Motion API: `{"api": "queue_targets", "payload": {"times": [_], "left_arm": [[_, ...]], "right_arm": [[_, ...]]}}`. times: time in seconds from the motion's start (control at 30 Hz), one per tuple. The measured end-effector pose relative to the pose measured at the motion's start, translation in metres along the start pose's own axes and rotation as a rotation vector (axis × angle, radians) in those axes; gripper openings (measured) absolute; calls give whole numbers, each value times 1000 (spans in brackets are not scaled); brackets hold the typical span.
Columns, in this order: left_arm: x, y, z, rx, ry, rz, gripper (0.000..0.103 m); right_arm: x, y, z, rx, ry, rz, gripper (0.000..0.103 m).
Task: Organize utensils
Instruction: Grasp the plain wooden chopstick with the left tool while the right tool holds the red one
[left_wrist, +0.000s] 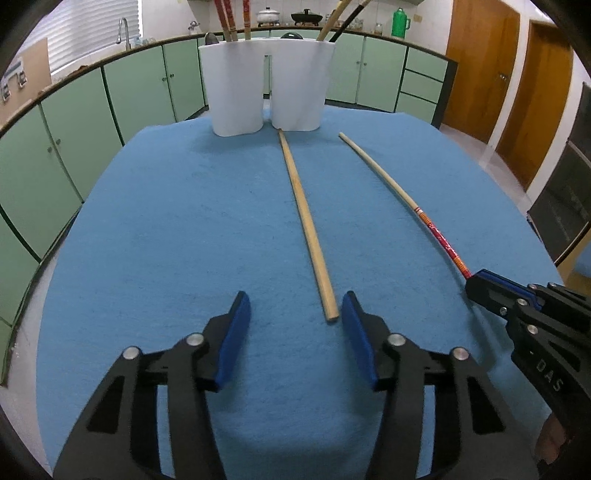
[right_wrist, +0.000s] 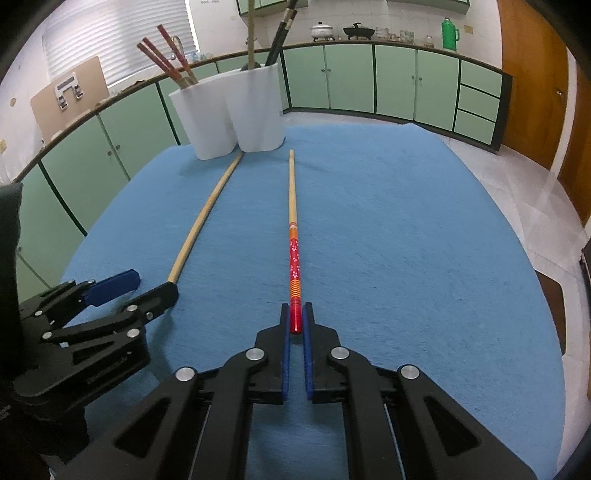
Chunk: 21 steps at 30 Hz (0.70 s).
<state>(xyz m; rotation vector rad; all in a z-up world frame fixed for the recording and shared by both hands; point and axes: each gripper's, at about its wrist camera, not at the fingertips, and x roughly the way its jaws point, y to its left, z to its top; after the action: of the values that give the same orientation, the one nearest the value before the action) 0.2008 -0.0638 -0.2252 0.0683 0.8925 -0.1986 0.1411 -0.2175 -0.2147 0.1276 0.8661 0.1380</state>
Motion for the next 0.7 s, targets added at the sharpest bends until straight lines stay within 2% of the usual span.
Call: {"api": "queue_targets", "payload": {"times": [0.07, 0.23, 0.27, 0.5, 0.7], "left_arm": [[1, -4, 1, 1, 0, 5, 40], [3, -12, 3, 3, -2, -9, 12], [3, -13, 3, 3, -1, -11, 8], [1, -7, 4, -21, -7, -17, 7], [-25, -3, 12, -11, -59, -19, 6]], "right_arm": [[1, -3, 0, 8, 0, 4, 6], [2, -11, 1, 28, -3, 11, 6], [1, -12, 0, 31, -4, 11, 6], [-3, -15, 1, 34, -13, 7, 6], [-15, -7, 8, 0, -38, -3, 6]]}}
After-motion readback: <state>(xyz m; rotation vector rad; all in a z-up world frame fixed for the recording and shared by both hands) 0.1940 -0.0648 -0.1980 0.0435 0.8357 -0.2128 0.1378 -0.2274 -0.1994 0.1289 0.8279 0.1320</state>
